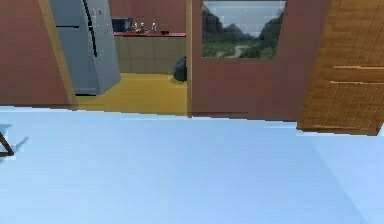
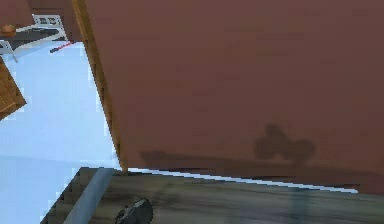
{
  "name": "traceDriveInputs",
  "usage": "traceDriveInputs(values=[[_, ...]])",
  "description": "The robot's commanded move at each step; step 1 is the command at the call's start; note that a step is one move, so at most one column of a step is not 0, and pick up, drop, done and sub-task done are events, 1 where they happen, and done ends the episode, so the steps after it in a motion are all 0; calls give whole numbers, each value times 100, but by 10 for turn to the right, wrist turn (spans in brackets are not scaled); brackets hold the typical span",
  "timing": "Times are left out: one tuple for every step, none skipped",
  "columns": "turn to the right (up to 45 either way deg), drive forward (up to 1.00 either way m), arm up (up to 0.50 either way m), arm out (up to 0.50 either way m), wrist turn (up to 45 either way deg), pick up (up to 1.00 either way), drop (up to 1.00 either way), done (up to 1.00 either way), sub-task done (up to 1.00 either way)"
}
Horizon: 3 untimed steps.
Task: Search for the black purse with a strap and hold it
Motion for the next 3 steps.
traceDriveInputs(values=[[0, 0, 38, 0, 0, 0, 0, 0, 0], [0, 0, 0, 0, 450, 0, 0, 0, 0], [0, 0, 0, 0, 450, 0, 0, 0, 0]])
